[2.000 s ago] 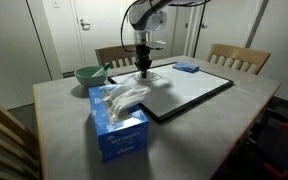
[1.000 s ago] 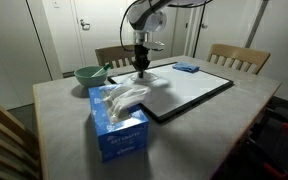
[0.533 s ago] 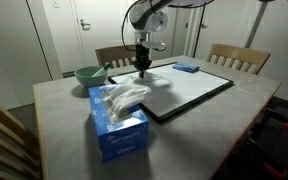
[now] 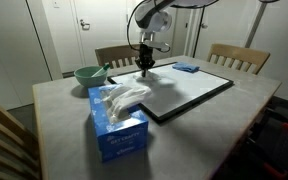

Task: Pick up the wipe and rub the white board

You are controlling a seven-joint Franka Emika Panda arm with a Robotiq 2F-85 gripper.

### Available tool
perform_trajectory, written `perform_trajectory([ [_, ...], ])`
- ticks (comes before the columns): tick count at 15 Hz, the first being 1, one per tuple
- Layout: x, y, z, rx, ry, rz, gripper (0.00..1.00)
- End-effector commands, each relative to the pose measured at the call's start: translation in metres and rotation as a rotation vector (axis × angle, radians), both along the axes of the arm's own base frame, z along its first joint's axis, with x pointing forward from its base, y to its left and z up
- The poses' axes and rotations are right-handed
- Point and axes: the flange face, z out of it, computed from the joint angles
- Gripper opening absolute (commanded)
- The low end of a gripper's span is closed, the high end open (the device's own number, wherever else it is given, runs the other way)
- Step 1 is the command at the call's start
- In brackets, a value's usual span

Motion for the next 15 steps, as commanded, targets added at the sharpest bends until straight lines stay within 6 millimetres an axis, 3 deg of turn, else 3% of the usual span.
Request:
perform_trajectory([
  [1, -0.02, 0.033, -0.067, 0.145, 0.065, 0.106, 0.0],
  [5, -0.041, 0.062, -0.079, 0.218, 0.186, 0.218, 0.0],
  [8, -0.05, 0.05, -0.082, 0.115, 0.246, 0.188, 0.0],
  [11, -0.039, 0.031, -0.081, 0.051, 0.181, 0.112, 0.0],
  [15, -0.025, 0.032, -0.082, 0.014, 0.116, 0.054, 0.0],
])
